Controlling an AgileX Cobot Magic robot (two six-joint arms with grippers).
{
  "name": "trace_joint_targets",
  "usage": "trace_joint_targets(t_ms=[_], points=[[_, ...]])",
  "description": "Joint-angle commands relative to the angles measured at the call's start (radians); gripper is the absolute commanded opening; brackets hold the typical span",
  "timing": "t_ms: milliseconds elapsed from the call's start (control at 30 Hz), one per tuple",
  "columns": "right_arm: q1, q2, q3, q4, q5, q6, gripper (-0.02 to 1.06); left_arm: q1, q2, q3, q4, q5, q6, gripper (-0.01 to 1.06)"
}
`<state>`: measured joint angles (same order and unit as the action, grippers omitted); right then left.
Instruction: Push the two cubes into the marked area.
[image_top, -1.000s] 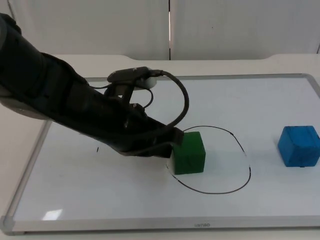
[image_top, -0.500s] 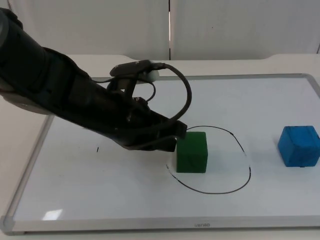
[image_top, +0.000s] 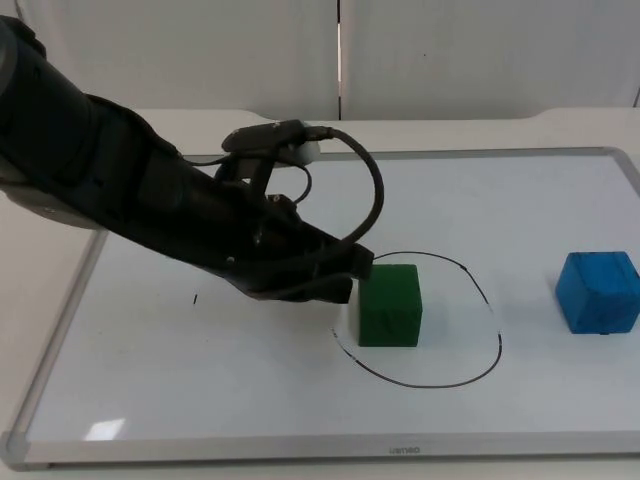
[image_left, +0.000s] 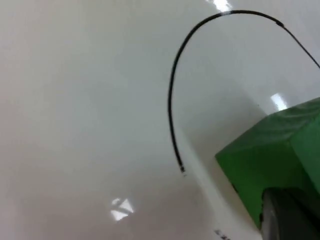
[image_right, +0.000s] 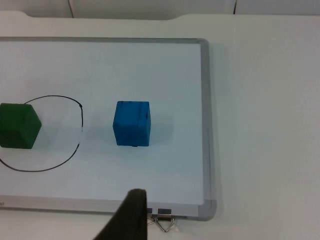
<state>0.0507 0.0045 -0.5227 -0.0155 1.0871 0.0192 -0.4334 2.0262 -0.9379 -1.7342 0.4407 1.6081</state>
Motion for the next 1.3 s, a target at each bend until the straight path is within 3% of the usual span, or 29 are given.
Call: trace_joint_targets(t_ms=[0, 267, 633, 800, 900, 1000, 1133, 1267], points=[[-0.005, -0.005, 0.008, -0.001, -0.008, -0.009, 1.05, 0.014, -0.023, -0.004, -0.01, -0.01, 0.008, 0.0], [-0.005, -0.005, 0.008, -0.001, -0.008, -0.009, 1.05, 0.091, -0.153, -0.004, 0.012, -0.012, 0.001, 0.0], [-0.005, -0.005, 0.008, -0.001, -0.008, -0.009, 1.05, 0.133, -0.411, -0.004, 0.152, -0.04, -0.137, 0.0], [-0.005, -0.005, 0.008, -0.001, -0.008, -0.009, 1.05, 0.133, -0.515, -0.004, 0.279, -0.044, -0.267, 0.0], [-0.005, -0.005, 0.008, -0.001, -0.008, -0.009, 1.05, 0.133, -0.603, -0.004, 0.474, -0.044, -0.455, 0.0], [-0.005, -0.005, 0.008, -0.001, -0.008, -0.009, 1.05, 0.133, -0.64, -0.004, 0.56, -0.041, -0.543, 0.0], [-0.005, -0.005, 0.008, -0.001, -0.008, -0.009, 1.05, 0.133, -0.745, -0.004, 0.751, 0.001, -0.727, 0.0], [-0.005, -0.005, 0.008, -0.001, -0.008, -0.009, 1.05, 0.133, -0.813, -0.004, 0.852, 0.038, -0.832, 0.0]])
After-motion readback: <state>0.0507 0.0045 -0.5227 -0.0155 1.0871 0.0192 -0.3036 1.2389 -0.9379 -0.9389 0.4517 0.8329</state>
